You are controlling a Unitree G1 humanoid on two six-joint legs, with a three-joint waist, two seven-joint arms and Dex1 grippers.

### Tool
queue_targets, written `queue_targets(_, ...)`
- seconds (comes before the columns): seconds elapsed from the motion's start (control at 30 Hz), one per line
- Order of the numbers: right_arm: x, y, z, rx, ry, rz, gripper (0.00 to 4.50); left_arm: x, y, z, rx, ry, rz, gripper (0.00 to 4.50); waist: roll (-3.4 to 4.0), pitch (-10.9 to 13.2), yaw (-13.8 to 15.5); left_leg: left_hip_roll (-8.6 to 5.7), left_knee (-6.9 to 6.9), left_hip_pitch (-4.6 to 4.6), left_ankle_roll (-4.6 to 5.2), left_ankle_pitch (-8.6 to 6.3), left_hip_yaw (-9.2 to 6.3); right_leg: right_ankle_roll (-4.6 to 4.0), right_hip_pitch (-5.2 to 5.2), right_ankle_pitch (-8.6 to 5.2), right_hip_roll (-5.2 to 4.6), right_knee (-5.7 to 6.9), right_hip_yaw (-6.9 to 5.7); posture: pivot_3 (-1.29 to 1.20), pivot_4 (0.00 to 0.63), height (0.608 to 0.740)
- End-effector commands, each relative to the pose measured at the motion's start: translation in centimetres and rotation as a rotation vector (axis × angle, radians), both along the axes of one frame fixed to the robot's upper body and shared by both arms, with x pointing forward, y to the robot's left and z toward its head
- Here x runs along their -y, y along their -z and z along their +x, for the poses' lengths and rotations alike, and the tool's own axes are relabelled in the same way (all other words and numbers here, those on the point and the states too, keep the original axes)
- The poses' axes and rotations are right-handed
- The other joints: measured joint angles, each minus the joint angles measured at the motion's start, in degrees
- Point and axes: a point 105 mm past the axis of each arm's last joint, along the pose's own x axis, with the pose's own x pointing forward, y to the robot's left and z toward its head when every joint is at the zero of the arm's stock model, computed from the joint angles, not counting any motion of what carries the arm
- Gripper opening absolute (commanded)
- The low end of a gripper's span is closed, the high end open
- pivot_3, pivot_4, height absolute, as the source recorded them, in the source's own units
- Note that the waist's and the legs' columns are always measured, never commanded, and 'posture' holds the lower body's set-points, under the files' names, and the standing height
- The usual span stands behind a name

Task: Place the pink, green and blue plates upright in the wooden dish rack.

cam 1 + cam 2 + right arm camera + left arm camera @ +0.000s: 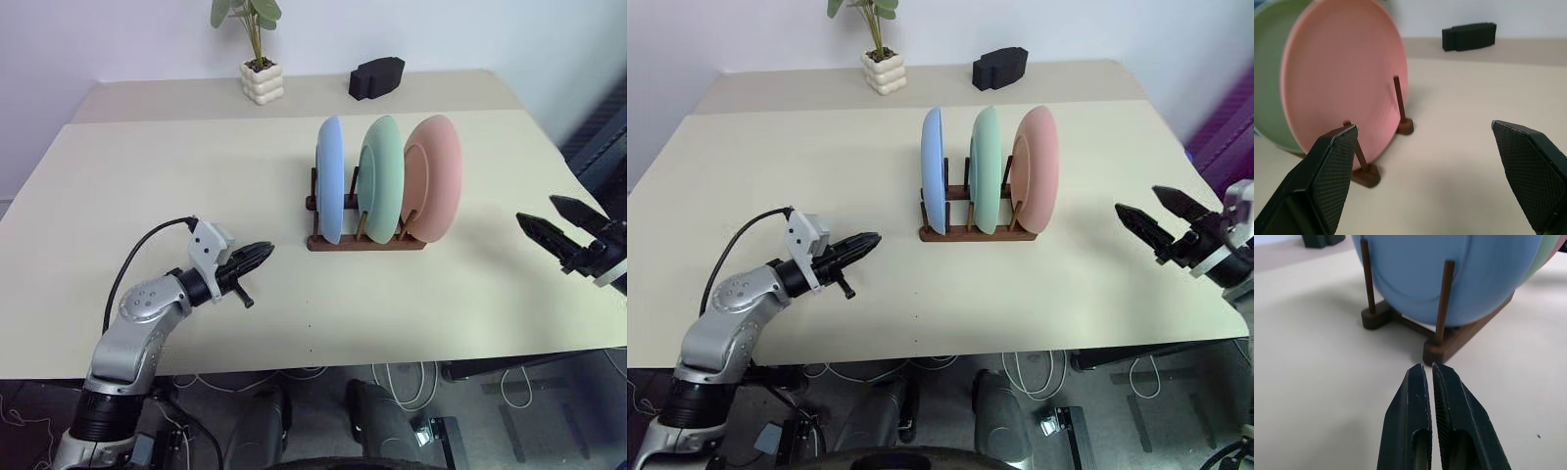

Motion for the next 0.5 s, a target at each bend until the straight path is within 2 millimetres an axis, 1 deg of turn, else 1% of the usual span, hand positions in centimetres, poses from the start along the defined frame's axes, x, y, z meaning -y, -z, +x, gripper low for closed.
queue_targets(0.03, -0.4, 1.3, 0.8, 0.001, -0.006, -0.045, 4.45, -1.0, -0.7, -0.1, 0.056, -0.066, -0.005, 0.2, -0.04, 0.0, 0.1, 0.0, 0.01, 0.0, 0.0, 0.0, -0.01, -0.05, 0.01, 0.03, 0.0, -0.01, 0.0, 0.0, 0.15, 0.738)
queue_targets(0.23, -1.1, 1.9, 2.3, 0.009, -0.022, -0.034, 4.45, -1.6, -0.5, -0.1, 0.063, -0.098, 0.005, 0.2, -0.02, 0.0, 0.3, -0.03, 0.03, -0.02, 0.0, 0.0, -0.01, -0.11, 0.02, 0.07, -0.04, 0.0, 0.0, 0.0, 0.15, 0.738)
queue_targets(0.33, -1.5, 2.0, 2.5, 0.008, -0.034, -0.024, 4.45, -1.7, -0.6, -0.2, 0.065, -0.104, 0.003, 0.2, -0.03, 0.0, 0.3, -0.03, 0.03, -0.03, -0.01, 0.0, -0.02, -0.11, 0.03, 0.07, -0.04, -0.01, 0.0, 0.0, 0.15, 0.738)
queue_targets(0.5, -1.5, 2.5, 2.8, -0.008, -0.034, -0.018, 4.45, -1.7, -0.5, -0.5, 0.062, -0.116, 0.002, 0.2, -0.03, 0.0, 0.2, -0.03, 0.03, -0.03, -0.01, 0.0, -0.02, -0.11, 0.03, 0.07, -0.04, 0.0, 0.0, 0.0, 0.15, 0.738)
